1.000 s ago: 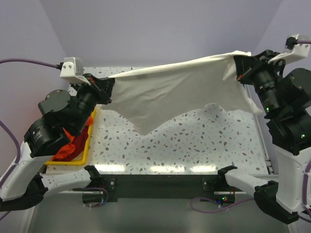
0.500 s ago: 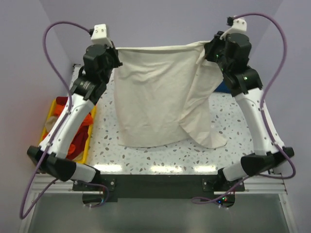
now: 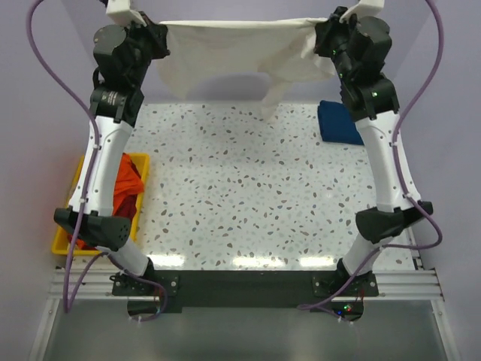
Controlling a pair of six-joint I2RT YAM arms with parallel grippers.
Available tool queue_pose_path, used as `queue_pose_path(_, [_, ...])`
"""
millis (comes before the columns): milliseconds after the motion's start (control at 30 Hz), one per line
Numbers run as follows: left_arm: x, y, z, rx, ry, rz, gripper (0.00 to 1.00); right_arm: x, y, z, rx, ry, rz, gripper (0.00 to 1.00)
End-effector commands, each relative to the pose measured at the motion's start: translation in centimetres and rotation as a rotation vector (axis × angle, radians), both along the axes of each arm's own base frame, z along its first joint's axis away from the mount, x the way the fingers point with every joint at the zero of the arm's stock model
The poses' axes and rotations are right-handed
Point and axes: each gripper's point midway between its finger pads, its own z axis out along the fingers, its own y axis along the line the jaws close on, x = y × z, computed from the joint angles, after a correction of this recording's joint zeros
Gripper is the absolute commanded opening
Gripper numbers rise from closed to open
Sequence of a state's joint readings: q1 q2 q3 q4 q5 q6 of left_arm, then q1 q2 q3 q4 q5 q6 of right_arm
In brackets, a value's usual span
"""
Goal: Fold and stack the t-shirts
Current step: Flatten the tshirt out
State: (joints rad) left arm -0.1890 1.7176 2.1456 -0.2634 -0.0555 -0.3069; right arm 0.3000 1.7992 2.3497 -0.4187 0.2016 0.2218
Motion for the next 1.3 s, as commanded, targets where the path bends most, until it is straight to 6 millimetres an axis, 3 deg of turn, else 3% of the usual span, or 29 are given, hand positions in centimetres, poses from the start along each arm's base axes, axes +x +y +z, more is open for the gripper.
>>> queue_pose_path(0, [-5.4, 2.1, 3.9, -0.045, -0.12, 0.034, 0.0, -5.1, -3.2, 4.9, 0.002, -0.137, -0.06, 0.0])
queue_pose_path(33, [-4.7, 2.0, 0.0, -0.048, -0.038, 0.037, 0.0, -6.0, -3.6, 2.8, -0.013, -0.086, -0.06, 0.0])
queue_pose_path(100, [-5.5, 1.9, -3.1, -0.068, 0.024, 0.029, 0.0, -7.1, -3.9, -0.2, -0.023, -0.019, -0.062, 0.0])
queue_pose_path(133, [-6.5, 2.0, -6.8, -0.071, 0.09, 0.025, 0.0, -8.0, -4.2, -4.1, -0.039, 0.062, -0.066, 0.0])
queue_pose_path(167, [-7.0, 1.8, -9.0, -0.11, 0.136, 0.02, 0.0, -8.9, -4.4, -5.9, -0.039, 0.095, -0.064, 0.01])
queue_pose_path(200, [-7.6, 1.9, -11.2, -0.129, 0.178, 0.027, 0.0, -9.6, -4.4, -8.2, -0.008, 0.142, -0.06, 0.07])
queue_pose_path(233, [-8.7, 2.0, -15.8, -0.14, 0.266, 0.032, 0.0, -10.0, -3.9, -15.0, -0.022, 0.283, -0.035, 0.14])
queue_pose_path(267, [-9.4, 1.9, -18.0, -0.172, 0.315, 0.031, 0.0, -12.2, -4.2, -15.8, 0.004, 0.281, -0.024, 0.28])
queue_pose_path(300, [-10.1, 2.0, -20.1, -0.185, 0.359, 0.038, 0.15, -13.1, -4.1, -18.4, 0.05, 0.329, -0.018, 0.39])
queue_pose_path(333, [-11.7, 2.1, -24.1, -0.209, 0.435, 0.044, 0.27, -14.6, -3.6, -25.0, 0.052, 0.462, 0.011, 0.52])
queue_pose_path(400, [-13.7, 1.7, -26.6, -0.224, 0.473, 0.016, 0.45, -17.3, -4.2, -28.9, 0.084, 0.528, -0.005, 0.62])
queue_pose_path(433, [-15.0, 1.9, -30.2, -0.224, 0.547, 0.026, 0.49, -18.8, -4.7, -33.3, 0.078, 0.617, -0.029, 0.69])
queue_pose_path(500, [-16.7, 2.5, -31.7, -0.243, 0.566, 0.055, 0.55, -20.7, -4.9, -35.6, 0.115, 0.656, -0.036, 0.75])
queue_pose_path(533, [-17.8, 2.8, -33.9, -0.258, 0.617, 0.08, 0.56, -21.7, -5.2, -38.0, 0.12, 0.706, -0.048, 0.78])
queue_pose_path(667, [-19.8, 4.4, -36.5, -0.288, 0.658, 0.175, 0.56, -22.8, -5.5, -40.2, 0.192, 0.734, -0.093, 0.86])
queue_pose_path(800, [-19.9, 5.3, -38.1, -0.29, 0.714, 0.247, 0.56, -21.4, -4.8, -40.9, 0.215, 0.758, -0.092, 0.86])
queue_pose_path(967, [-17.9, 4.1, -39.3, -0.333, 0.761, 0.227, 0.55, -17.7, -4.5, -42.4, 0.166, 0.774, -0.122, 0.79])
queue_pose_path(1033, [-16.5, 4.0, -39.5, -0.336, 0.768, 0.24, 0.55, -15.9, -3.9, -41.8, 0.164, 0.74, -0.092, 0.75])
queue_pose_path(1100, [-15.4, 4.3, -40.8, -0.318, 0.804, 0.284, 0.55, -14.8, -3.8, -42.4, 0.16, 0.746, -0.092, 0.75])
queue_pose_path(1133, [-14.5, 4.5, -40.3, -0.325, 0.796, 0.302, 0.55, -14.3, -3.9, -42.4, 0.164, 0.746, -0.093, 0.75])
queue_pose_path(1267, [-12.1, 5.4, -42.1, -0.317, 0.842, 0.406, 0.54, -13.4, -3.2, -43.6, 0.21, 0.789, -0.036, 0.73])
